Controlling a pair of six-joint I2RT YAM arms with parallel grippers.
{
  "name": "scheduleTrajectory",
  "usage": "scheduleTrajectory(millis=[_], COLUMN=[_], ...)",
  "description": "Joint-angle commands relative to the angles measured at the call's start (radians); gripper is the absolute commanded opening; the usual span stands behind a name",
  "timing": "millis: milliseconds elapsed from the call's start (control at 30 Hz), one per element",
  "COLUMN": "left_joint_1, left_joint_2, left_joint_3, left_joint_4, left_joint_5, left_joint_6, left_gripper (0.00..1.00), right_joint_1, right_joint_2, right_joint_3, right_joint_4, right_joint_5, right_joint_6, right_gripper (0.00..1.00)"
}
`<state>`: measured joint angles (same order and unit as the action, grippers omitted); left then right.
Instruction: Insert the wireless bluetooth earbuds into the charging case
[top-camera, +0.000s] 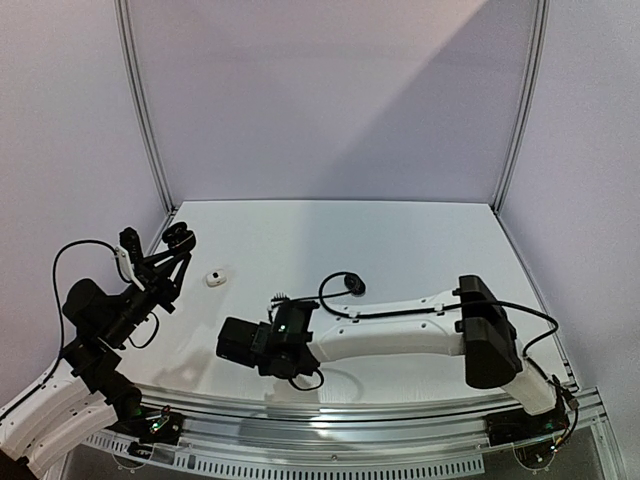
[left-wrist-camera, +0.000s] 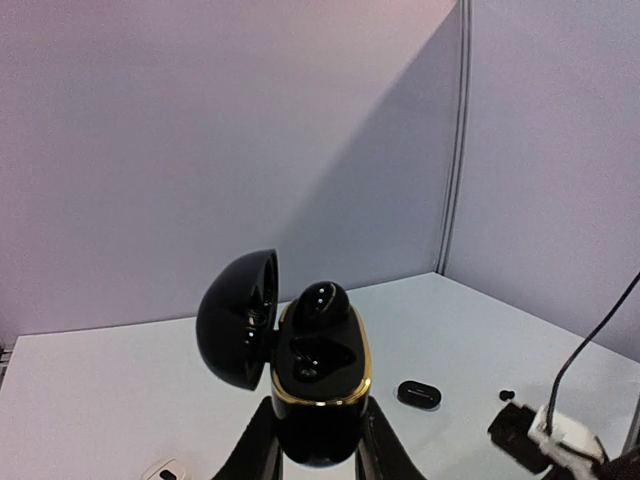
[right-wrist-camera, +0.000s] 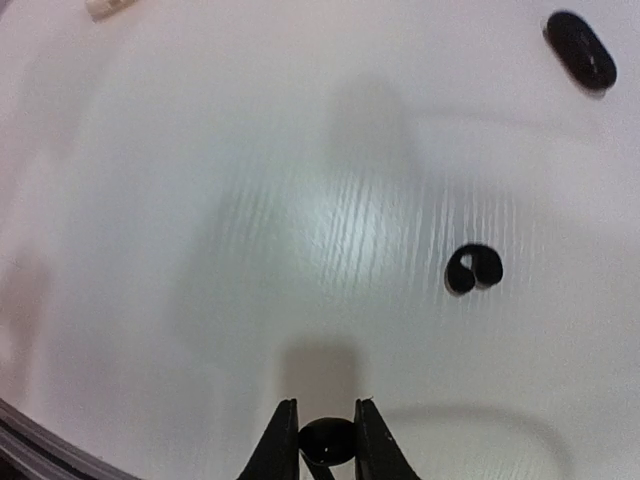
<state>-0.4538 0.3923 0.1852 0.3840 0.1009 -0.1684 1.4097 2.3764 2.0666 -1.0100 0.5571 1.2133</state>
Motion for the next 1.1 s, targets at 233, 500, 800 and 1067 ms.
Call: scheduleTrajectory(millis=[233,500,800,1067], left_joint_1=[-0.016,-0.029,-0.043,-0.059], left_joint_2=[0.028,0.043,0.034,0.004], left_joint_3=[0.047,0.087,0.077,0.064], left_joint_4=[0.042,0.085,0.156,0.198], left_joint_5=[0.024,0.044,0.060,0.063], left_joint_6=[0.070,0.153,0.225,0.180], left_gripper=[0.00,0.00,0.00,0.00], right_joint_1=[0.050,0.069,0.057,0.030], right_joint_2=[-0.271,-0.235,-0.106,-0.069], right_joint_3=[0.037,0.066,0.147,0.157], right_joint_4=[0.754,1.331,1.541,1.559], right_joint_5=[0.360,0.169,-0.037,-0.150], right_joint_6=[-0.789,-1.304,-1.462,-1.374], right_gripper=[0.00,0.00,0.00,0.00])
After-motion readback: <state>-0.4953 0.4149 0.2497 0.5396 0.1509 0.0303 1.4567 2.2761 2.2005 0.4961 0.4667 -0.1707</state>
